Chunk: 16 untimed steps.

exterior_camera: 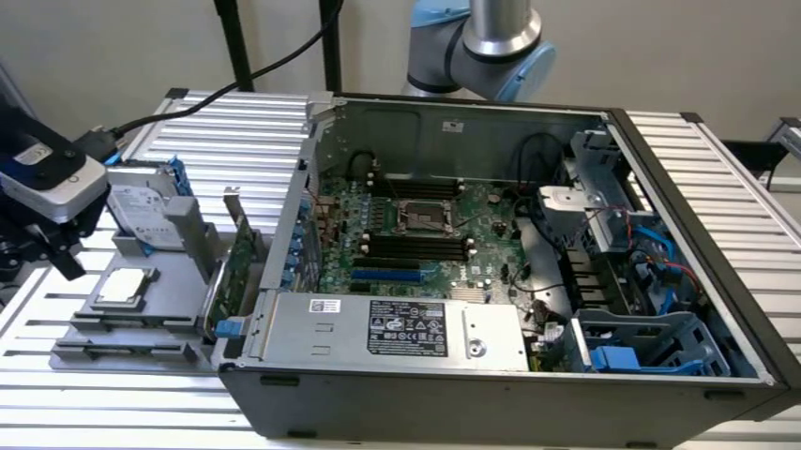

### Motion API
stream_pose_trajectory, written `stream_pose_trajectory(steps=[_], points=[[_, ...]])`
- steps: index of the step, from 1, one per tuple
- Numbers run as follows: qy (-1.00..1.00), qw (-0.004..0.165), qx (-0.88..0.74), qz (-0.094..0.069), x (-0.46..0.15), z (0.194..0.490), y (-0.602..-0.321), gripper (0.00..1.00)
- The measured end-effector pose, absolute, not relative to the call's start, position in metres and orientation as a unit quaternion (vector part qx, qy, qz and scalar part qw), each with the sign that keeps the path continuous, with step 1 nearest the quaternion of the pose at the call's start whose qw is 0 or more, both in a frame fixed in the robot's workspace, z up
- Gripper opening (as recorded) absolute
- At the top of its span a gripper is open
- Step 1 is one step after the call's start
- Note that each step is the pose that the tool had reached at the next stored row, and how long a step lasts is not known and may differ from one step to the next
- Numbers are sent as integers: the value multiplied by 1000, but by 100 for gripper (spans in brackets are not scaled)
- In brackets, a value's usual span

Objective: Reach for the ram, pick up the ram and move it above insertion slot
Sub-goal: 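Pick up the ram and move it above insertion slot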

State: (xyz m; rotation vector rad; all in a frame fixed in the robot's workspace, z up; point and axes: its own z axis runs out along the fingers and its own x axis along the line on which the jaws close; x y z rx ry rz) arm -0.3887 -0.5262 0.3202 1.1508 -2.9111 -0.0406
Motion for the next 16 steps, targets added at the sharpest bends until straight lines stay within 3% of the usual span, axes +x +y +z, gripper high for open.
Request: stream_pose_trajectory(steps=[16], points=[[-867,7,498,-12,-389,314,-526,11]])
